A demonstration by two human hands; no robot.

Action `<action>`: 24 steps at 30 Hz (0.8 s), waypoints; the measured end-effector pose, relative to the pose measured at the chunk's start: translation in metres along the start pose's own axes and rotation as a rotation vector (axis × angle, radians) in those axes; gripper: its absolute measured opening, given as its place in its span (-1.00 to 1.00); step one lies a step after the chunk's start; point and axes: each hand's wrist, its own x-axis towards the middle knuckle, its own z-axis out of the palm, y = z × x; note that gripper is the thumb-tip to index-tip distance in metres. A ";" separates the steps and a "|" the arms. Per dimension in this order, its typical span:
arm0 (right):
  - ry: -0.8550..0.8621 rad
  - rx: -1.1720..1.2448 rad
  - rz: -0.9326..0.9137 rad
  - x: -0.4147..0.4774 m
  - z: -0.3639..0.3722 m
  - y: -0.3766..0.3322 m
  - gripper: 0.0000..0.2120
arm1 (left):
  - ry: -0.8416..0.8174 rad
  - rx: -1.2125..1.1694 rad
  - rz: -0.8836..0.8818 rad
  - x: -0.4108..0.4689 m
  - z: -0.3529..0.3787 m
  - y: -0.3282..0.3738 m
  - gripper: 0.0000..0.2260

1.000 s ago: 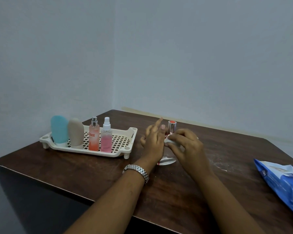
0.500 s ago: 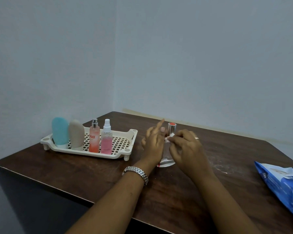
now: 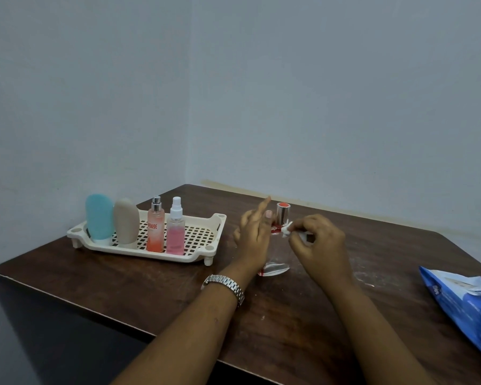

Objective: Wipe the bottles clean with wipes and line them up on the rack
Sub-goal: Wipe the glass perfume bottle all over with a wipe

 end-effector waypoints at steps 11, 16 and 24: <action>-0.263 0.658 0.398 0.039 0.005 -0.014 -0.59 | -0.011 -0.034 0.000 0.001 -0.001 -0.001 -0.50; -0.577 0.639 0.321 0.057 0.000 -0.015 -0.79 | 0.006 0.019 0.016 -0.002 -0.004 0.002 -0.65; -0.650 0.710 0.374 0.058 0.000 -0.014 -0.78 | 0.048 0.054 0.033 -0.002 -0.002 -0.001 -0.63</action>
